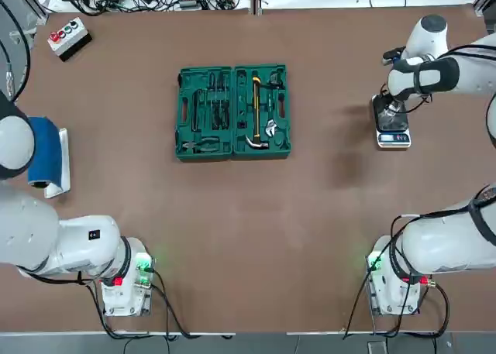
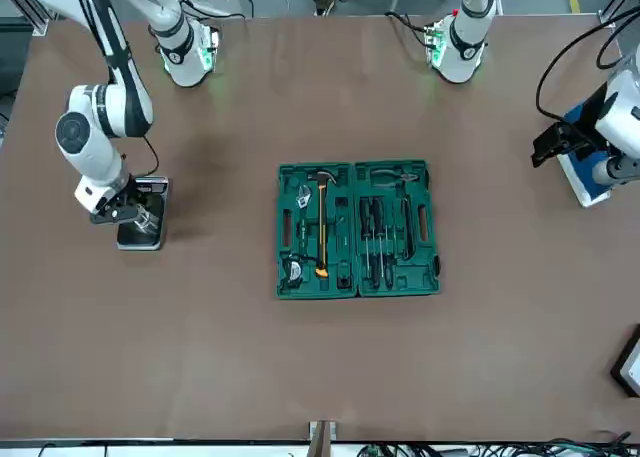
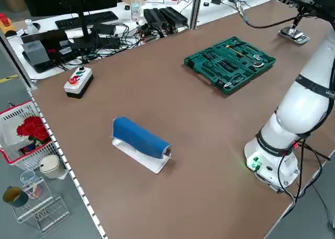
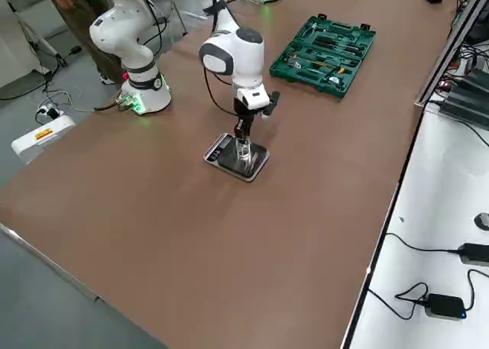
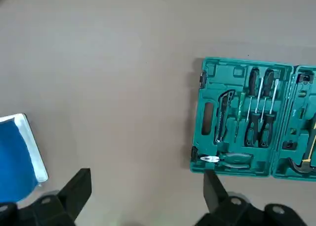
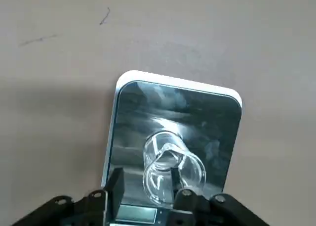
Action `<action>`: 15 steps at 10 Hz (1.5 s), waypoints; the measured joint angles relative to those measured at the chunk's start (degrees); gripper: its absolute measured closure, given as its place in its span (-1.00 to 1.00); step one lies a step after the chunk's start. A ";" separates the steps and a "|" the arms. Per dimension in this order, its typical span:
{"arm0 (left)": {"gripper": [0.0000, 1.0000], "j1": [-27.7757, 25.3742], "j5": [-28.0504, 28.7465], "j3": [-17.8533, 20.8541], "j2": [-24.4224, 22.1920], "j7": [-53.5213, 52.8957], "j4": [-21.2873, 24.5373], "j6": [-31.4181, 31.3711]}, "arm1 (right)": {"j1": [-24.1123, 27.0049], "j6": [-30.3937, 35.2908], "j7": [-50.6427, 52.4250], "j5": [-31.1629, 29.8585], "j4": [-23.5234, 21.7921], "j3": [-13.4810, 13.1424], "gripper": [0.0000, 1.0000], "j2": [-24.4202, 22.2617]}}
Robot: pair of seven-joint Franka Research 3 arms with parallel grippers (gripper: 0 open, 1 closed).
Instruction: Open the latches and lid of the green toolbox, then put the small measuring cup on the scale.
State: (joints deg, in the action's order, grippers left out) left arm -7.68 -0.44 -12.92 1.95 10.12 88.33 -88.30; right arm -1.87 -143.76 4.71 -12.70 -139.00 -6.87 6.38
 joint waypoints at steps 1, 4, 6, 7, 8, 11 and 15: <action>-1.00 0.11 0.00 -0.04 0.31 0.00 -0.25 0.00 | -0.05 2.99 0.02 -0.01 1.53 0.13 0.06 -0.11; -1.00 -0.04 0.00 0.03 1.12 -0.02 -2.20 -0.03 | -0.35 11.53 0.02 -0.01 7.25 0.84 0.00 -0.84; -1.00 0.03 0.00 0.03 1.52 -0.02 -2.77 -0.03 | -0.42 19.10 0.01 0.07 12.31 2.11 -0.41 -2.37; -1.00 0.04 0.00 0.01 1.55 -0.02 -2.79 -0.03 | -0.48 23.60 -0.08 1.51 15.71 2.89 -0.67 -3.27; -1.00 0.06 0.00 -0.03 1.55 -0.02 -2.82 -0.03 | -0.56 28.39 -0.03 4.55 20.07 3.67 -0.97 -3.95; -1.00 0.08 0.04 -0.05 1.55 -0.02 -2.90 -0.03 | -0.58 41.31 -0.13 10.27 35.56 4.70 -1.00 -4.72; -1.00 0.06 0.08 -0.08 1.57 -0.02 -2.92 -0.03 | -0.15 53.47 -1.72 12.33 52.10 4.13 -1.00 -4.02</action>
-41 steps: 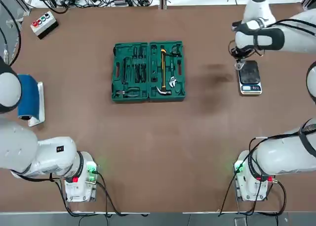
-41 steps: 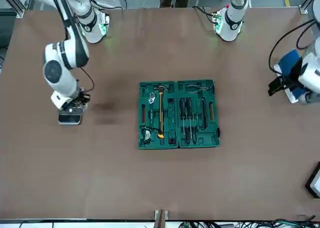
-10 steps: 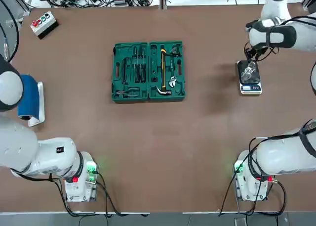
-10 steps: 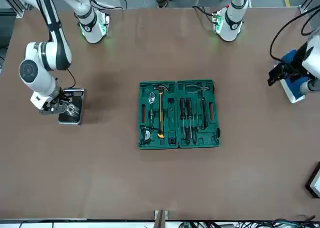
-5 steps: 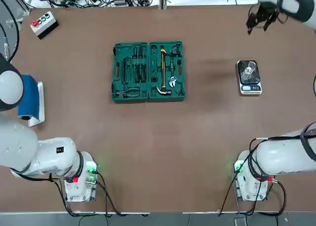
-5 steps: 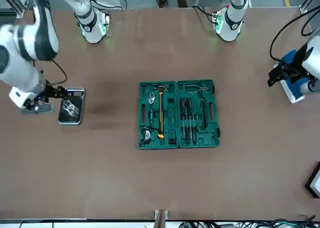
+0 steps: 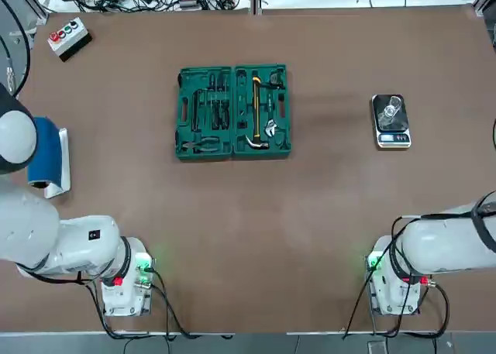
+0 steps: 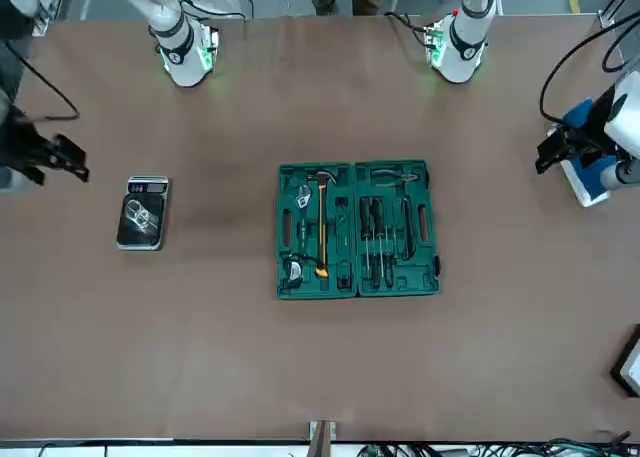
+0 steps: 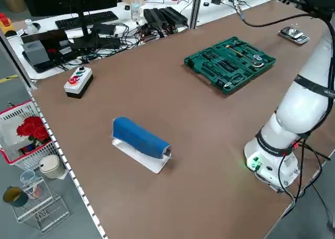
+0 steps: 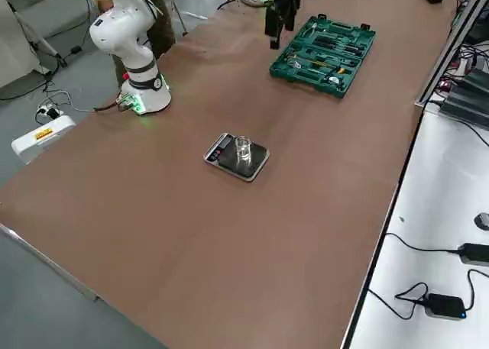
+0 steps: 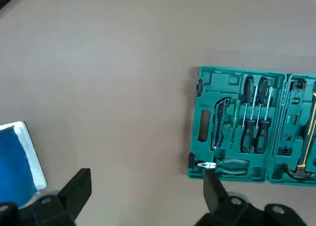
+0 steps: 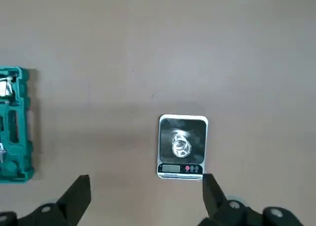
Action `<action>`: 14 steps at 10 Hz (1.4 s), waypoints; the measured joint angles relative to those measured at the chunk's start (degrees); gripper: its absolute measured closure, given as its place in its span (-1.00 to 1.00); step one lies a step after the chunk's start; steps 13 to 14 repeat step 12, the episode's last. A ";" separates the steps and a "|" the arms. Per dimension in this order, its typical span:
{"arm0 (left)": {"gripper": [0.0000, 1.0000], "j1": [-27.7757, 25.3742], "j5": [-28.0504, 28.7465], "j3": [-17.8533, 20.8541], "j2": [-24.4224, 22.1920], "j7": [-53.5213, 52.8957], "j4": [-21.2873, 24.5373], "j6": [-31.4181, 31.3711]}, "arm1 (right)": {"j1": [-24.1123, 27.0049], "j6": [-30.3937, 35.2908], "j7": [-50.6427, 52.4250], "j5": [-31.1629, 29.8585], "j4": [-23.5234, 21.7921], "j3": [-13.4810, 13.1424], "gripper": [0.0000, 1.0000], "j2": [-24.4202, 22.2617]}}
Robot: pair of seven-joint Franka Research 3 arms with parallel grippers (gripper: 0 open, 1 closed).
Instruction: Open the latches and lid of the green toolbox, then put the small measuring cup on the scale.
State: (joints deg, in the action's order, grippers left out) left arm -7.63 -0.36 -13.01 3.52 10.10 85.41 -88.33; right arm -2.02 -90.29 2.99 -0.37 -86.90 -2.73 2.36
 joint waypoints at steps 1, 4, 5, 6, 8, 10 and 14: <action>-1.00 -0.03 0.00 0.03 0.00 0.00 0.00 0.00 | 0.04 1.73 -0.13 -0.01 2.22 -0.08 -1.00 0.90; -1.00 -0.03 0.38 0.07 0.02 0.00 0.00 0.02 | 1.18 2.54 -0.88 0.01 4.35 0.36 -1.00 3.51; -1.00 -0.02 0.80 0.07 0.03 0.00 0.00 0.02 | 2.19 2.53 -1.70 0.02 4.49 1.75 -1.00 4.36; -1.00 -0.01 0.95 0.05 0.04 0.05 0.00 0.02 | 3.37 2.51 -2.93 0.02 4.59 3.94 -1.00 4.97; -1.00 -0.01 0.97 0.05 0.05 0.10 0.00 0.02 | 4.52 2.45 -4.00 0.02 4.68 6.08 -1.00 5.96; -1.00 -0.02 0.97 0.05 0.04 0.10 0.00 0.02 | 4.66 2.44 -4.01 0.02 4.81 6.16 -1.00 6.30; -1.00 -0.02 0.97 0.05 0.05 0.10 0.00 0.02 | 4.66 2.36 -4.03 0.02 5.02 6.38 -1.00 6.30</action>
